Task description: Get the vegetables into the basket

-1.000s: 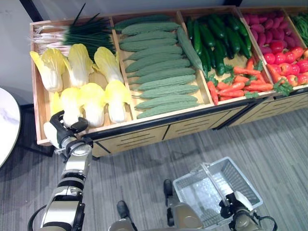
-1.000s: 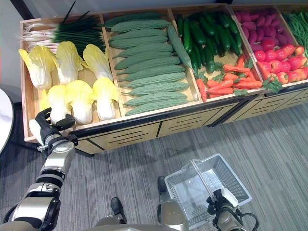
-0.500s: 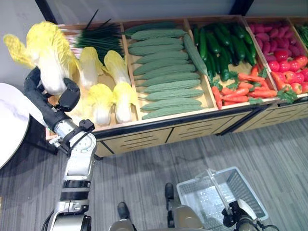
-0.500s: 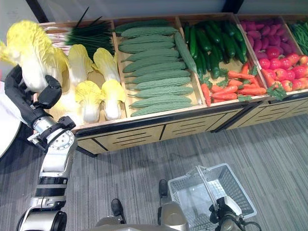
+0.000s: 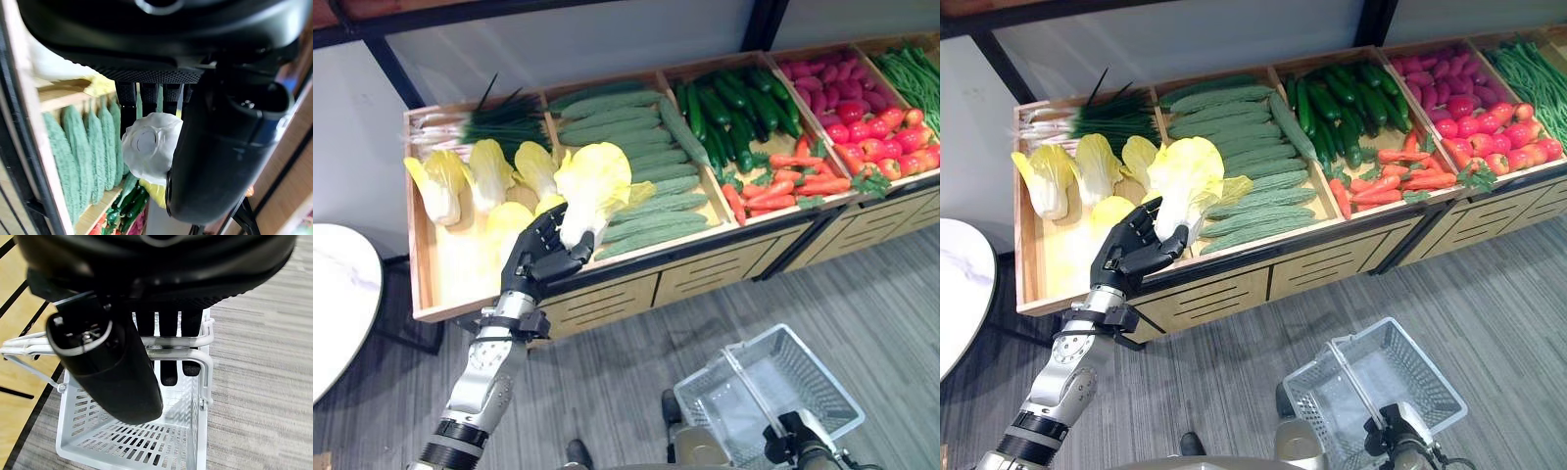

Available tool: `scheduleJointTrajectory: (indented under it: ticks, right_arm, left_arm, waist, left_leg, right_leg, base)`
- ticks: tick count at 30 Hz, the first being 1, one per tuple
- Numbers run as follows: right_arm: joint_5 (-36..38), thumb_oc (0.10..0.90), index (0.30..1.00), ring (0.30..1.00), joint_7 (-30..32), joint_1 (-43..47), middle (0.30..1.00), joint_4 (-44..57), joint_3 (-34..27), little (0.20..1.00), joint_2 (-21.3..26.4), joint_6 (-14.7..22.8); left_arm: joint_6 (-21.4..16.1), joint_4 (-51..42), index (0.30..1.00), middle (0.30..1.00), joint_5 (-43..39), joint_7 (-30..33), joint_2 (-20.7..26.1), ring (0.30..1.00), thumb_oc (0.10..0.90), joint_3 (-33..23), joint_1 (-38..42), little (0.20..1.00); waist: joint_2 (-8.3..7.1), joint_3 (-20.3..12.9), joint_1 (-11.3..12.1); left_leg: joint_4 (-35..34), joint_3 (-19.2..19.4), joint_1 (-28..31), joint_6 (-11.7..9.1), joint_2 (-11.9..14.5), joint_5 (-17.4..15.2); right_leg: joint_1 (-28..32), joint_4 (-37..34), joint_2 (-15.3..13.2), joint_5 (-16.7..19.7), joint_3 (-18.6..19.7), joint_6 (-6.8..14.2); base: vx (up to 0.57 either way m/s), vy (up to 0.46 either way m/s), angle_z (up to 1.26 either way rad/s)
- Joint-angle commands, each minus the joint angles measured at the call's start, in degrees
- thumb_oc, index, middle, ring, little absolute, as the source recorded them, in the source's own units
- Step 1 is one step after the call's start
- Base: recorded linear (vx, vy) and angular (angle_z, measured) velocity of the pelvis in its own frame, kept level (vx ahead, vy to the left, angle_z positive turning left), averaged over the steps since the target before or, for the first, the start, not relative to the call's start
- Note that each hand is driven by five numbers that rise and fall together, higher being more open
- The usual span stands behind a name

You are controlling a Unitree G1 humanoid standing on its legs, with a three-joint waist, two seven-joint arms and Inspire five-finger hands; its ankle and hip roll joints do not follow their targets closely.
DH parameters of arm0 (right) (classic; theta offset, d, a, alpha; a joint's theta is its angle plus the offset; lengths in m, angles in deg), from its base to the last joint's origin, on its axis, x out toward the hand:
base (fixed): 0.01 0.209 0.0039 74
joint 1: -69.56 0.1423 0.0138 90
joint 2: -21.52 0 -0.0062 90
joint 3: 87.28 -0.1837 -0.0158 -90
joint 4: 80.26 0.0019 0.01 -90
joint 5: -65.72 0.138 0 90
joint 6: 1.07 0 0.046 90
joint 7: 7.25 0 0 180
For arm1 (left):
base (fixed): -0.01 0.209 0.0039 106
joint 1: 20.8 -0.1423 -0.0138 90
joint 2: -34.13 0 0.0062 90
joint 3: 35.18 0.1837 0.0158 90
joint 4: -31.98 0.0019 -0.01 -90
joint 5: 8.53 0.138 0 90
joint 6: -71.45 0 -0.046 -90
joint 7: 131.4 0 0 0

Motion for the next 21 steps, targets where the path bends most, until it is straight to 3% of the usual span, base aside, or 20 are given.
scheduleJointTrajectory:
  ticks: [1, 7, 10, 11, 12, 14, 19, 21]
  right_arm:
    - [2.7, 0.4, 0.3, 0.3, 0.9, -0.1, 0.3, -1.7, -0.7, 0.3, 1.0, 1.2]
    - [3.6, 0.4, 0.3, 0.3, 0.9, -0.7, 0.3, -2.0, -2.0, 0.3, 0.9, 1.1]
    - [3.7, 0.4, 0.3, 0.3, 1.2, -0.7, 0.3, -1.2, -2.1, 0.3, 0.8, 0.9]
    - [3.9, 0.4, 0.3, 0.3, 1.2, -0.8, 0.3, -1.4, -2.3, 0.3, 0.3, 0.8]
    - [3.7, 0.4, 0.3, 0.3, 1.1, -1.2, 0.3, -1.8, -2.2, 0.3, -0.2, 0.6]
    - [3.5, 0.4, 0.3, 0.3, 1.2, -1.6, 0.3, -2.4, -2.2, 0.3, -0.5, 0.4]
    - [2.8, 0.4, 0.3, 0.3, 1.3, -1.5, 0.3, -2.9, -2.0, 0.3, -0.6, 0.3]
    - [3.0, 0.4, 0.3, 0.3, 1.4, -1.1, 0.3, -2.8, -1.7, 0.3, -0.8, 0.4]
  left_arm:
    - [-7.0, -4.5, 0.3, 0.3, 1.6, -1.3, 1.5, 0.3, 0.4, -3.4, 4.9, 0.3]
    - [-6.9, -6.1, 0.3, 0.3, 0.9, -2.0, 2.2, 0.3, 0.4, -2.3, 6.0, 0.3]
    - [-7.4, -6.6, 0.3, 0.3, 1.2, -2.0, 2.8, 0.3, 0.4, -0.8, 7.8, 0.3]
    - [-7.5, -6.7, 0.3, 0.3, 1.2, -1.9, 3.9, 0.3, 0.4, -0.1, 9.1, 0.3]
    - [-7.5, -7.2, 0.3, 0.3, 1.5, -1.6, 4.8, 0.3, 0.4, -0.2, 9.2, 0.3]
    - [-7.2, -7.7, 0.3, 0.3, 1.3, -1.4, 5.1, 0.3, 0.4, -0.5, 9.3, 0.3]
    - [-6.6, -10.1, 0.3, 0.3, 2.0, -2.3, 5.8, 0.3, 0.4, -2.0, 7.4, 0.3]
    - [-6.5, -10.2, 0.3, 0.3, 2.3, -2.5, 5.9, 0.3, 0.4, -2.4, 6.7, 0.3]
  waist:
    - [-2.43, -2.5, 0.1]
    - [-3.35, -0.6, -0.5]
    - [-3.95, 1.4, -1.9]
    - [-3.94, 2.0, -2.6]
    - [-3.74, 2.4, -1.6]
    - [-2.84, 2.5, -0.9]
    - [-3.1, 1.7, 0.9]
    - [-4.04, 0.8, 1.7]
  left_leg:
    - [0.4, -0.9, 0.8, 0.1, -0.4, -2.5]
    - [3.5, 0.4, 0.4, 1.0, -1.4, -3.9]
    - [3.1, 1.8, -0.6, 1.6, -2.6, -4.1]
    - [2.8, 4.1, -1.3, 1.7, -2.1, -3.7]
    - [2.2, 6.3, -1.6, 1.9, -1.3, -3.2]
    - [1.1, 7.1, -1.7, 1.6, -0.5, -3.3]
    - [1.1, 11.4, -2.1, 1.5, 1.3, -2.3]
    - [1.2, 13.2, -1.8, 1.1, 1.6, -1.8]
  right_leg:
    - [1.3, 1.8, -4.0, -2.1, 1.4, 5.8]
    - [-0.1, 4.9, -4.8, -2.3, 3.2, 6.5]
    - [-3.5, 5.3, -5.4, 2.3, 5.9, 8.7]
    - [-6.0, 5.4, -5.4, 4.5, 6.1, 9.2]
    - [-6.5, 7.8, -6.2, 2.7, 0.9, 8.1]
    - [-5.0, 11.4, -7.2, -1.7, -5.1, 7.2]
    - [-2.2, 17.6, -8.6, -6.1, -11.7, 5.7]
    - [-0.3, 15.0, -8.8, -5.4, -13.2, 6.1]
  base:
    - [0.04, 0.056, -0.07]
    - [-0.03, 0.056, -0.15]
    - [-0.14, 0.105, -0.15]
    - [-0.22, 0.101, -0.77]
    - [-0.15, 0.137, -1.01]
    - [-0.1, 0.116, -1.04]
    - [-0.08, 0.008, -0.69]
    - [-0.04, -0.096, -0.6]
